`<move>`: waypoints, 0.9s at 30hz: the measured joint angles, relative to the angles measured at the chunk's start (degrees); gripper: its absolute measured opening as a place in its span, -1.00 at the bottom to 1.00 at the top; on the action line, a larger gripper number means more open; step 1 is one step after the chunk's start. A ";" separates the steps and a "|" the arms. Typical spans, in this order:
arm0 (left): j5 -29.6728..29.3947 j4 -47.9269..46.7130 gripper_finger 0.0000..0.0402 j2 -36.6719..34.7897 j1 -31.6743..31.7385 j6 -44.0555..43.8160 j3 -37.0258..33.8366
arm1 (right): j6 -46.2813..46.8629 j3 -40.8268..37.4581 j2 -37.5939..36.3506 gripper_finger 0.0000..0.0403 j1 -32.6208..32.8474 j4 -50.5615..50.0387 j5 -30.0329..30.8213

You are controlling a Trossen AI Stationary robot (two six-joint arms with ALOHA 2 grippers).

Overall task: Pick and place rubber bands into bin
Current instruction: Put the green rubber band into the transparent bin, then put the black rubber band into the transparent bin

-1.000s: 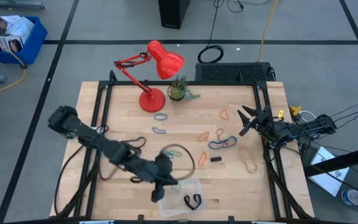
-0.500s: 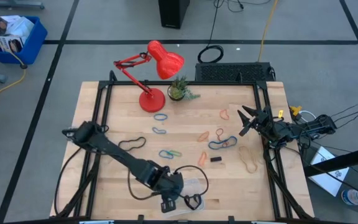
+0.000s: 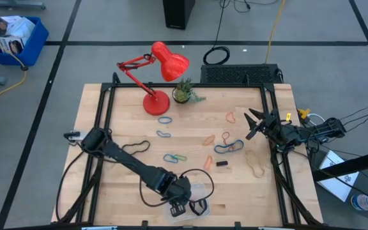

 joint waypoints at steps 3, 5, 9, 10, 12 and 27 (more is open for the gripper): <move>0.20 0.03 -0.88 0.00 0.09 -0.96 0.00 | 0.00 0.00 0.00 -0.29 0.00 0.02 0.00; 0.20 0.05 -0.89 -0.01 0.09 -0.99 0.00 | 0.00 -0.02 0.00 -0.29 0.00 0.02 0.00; 0.22 0.05 -0.96 -0.01 0.09 -1.01 0.00 | 0.00 -0.01 0.00 -0.29 0.00 0.01 0.00; 0.21 0.05 -0.97 -0.01 0.09 -1.08 0.00 | 0.00 -0.02 0.00 -0.29 -0.02 0.00 0.00; 0.21 0.07 -0.98 -0.01 0.09 -1.64 0.00 | 0.00 -0.02 0.00 -0.29 0.00 0.00 0.00; 0.20 0.27 -0.65 -0.01 0.46 -1.93 0.00 | 0.00 -0.02 0.00 -0.29 -0.01 0.00 0.00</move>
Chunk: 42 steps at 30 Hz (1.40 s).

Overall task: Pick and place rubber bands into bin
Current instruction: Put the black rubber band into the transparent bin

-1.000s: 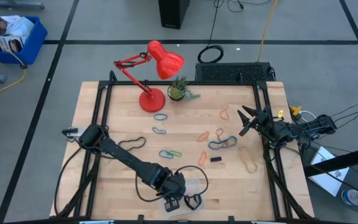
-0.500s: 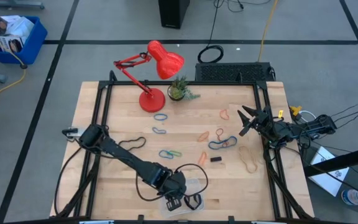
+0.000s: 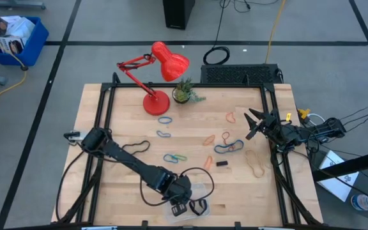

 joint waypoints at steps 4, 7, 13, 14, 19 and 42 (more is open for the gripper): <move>0.27 -0.02 -0.53 0.00 0.75 -0.65 0.00 | 0.00 -0.01 0.00 -0.29 0.01 0.00 0.00; 2.08 0.01 -0.45 -1.15 1.65 -0.04 -0.11 | 0.00 0.01 0.00 -0.29 0.00 0.00 0.00; -4.70 0.42 -0.41 -9.19 1.86 6.16 -0.04 | 0.00 0.02 0.00 -0.29 0.01 -0.04 0.00; -5.53 0.46 -0.41 -10.68 1.86 6.89 -0.04 | 0.00 -0.01 -0.02 -0.29 0.01 -0.02 0.00; -7.15 1.73 -0.41 -18.07 1.86 7.74 -0.04 | 0.00 -0.01 -0.02 -0.29 0.01 -0.02 0.00; -13.45 -45.67 -0.41 -26.63 11.59 12.29 -2.11 | 0.04 -0.01 -0.02 -0.29 0.01 -0.37 0.02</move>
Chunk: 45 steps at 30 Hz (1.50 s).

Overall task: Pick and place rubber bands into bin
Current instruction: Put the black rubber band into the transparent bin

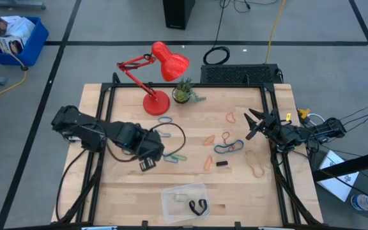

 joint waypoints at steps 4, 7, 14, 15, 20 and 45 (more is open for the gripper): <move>-0.21 -0.26 -0.41 -3.51 2.47 0.20 -5.08 | 1.07 0.02 0.00 -0.29 0.00 0.00 -0.01; -0.08 0.61 -0.41 -6.80 4.22 -0.44 -11.50 | 3.40 0.02 0.00 -0.29 0.00 0.00 0.00; 0.21 8.33 -0.41 -14.59 8.13 -2.86 -26.01 | 4.28 0.00 0.00 -0.29 -0.01 0.27 0.00; 0.35 9.60 -0.41 -14.98 8.59 -2.75 -27.84 | 4.27 0.00 0.00 -0.29 0.00 0.28 0.02; 3.82 17.26 -0.41 -14.82 11.13 -1.04 -35.58 | 4.45 0.02 0.00 -0.29 0.00 0.44 0.02; 10.73 36.51 -0.41 -4.55 14.40 10.73 -41.97 | 4.55 0.00 0.04 -0.29 -0.01 0.90 0.24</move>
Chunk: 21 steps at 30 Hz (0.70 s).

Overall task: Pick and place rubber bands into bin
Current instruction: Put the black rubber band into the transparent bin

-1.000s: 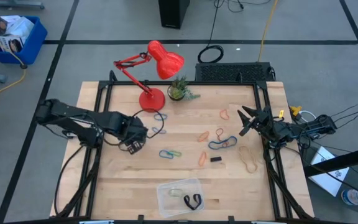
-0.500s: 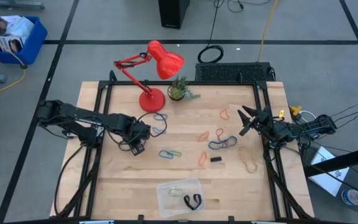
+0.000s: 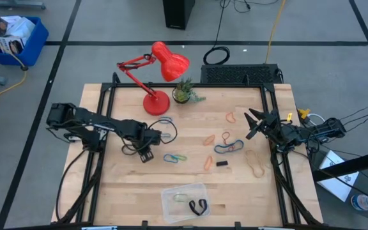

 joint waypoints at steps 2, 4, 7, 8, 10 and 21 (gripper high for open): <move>0.31 0.25 -0.41 1.32 0.00 0.00 -0.02 | 0.00 0.02 0.00 -0.29 0.01 -0.03 0.00; 0.27 0.58 -0.41 2.67 0.00 -0.14 0.02 | 0.00 0.02 0.04 -0.29 0.01 -0.02 0.00; 1.03 1.24 -0.41 5.16 0.00 0.22 -0.02 | 0.00 0.00 0.04 -0.29 0.01 -0.02 0.00; 1.77 1.99 -0.41 6.01 0.00 0.60 0.03 | 0.00 0.01 0.06 -0.29 0.01 -0.03 0.01; 2.65 2.67 -0.41 7.26 0.07 1.48 0.31 | 0.00 0.01 0.09 -0.29 0.01 -0.04 0.01; 1.30 2.87 -0.56 8.62 -0.43 5.22 0.24 | 0.00 0.00 0.09 -0.29 0.01 -0.09 0.00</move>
